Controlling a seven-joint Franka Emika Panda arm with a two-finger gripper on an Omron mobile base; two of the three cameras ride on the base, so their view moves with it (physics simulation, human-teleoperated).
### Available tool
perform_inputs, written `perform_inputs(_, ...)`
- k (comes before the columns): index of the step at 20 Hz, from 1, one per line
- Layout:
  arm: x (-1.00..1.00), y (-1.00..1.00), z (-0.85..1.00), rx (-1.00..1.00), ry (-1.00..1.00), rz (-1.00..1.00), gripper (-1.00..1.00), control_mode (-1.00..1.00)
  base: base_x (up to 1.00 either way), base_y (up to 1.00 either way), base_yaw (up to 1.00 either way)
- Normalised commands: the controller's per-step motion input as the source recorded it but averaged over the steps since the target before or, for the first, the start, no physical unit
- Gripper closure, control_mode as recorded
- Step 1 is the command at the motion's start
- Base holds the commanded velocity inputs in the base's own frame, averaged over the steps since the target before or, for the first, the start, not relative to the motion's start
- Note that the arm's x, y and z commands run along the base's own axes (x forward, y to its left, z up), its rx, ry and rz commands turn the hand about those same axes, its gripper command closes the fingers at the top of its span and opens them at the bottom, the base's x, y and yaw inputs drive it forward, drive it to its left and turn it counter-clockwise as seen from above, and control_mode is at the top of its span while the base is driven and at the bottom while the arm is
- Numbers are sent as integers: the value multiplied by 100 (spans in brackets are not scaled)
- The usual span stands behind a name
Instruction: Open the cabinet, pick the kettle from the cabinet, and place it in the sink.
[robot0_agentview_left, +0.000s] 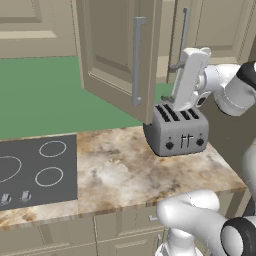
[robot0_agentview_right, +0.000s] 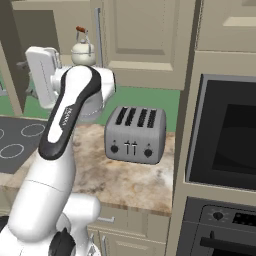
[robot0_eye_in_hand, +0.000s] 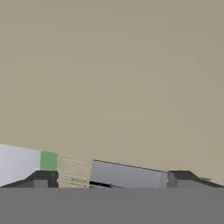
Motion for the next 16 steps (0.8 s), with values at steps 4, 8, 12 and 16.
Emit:
perform_inputs(4,40,23,-4,0,8,19,-100,-100,0,0,0)
perform_inputs(8,36,28,-5,0,2,18,-100,-100,0,0,0)
perform_inputs(12,30,36,-5,0,0,14,-100,-100,0,0,0)
perform_inputs(16,14,45,-6,0,0,9,-100,-100,0,0,0)
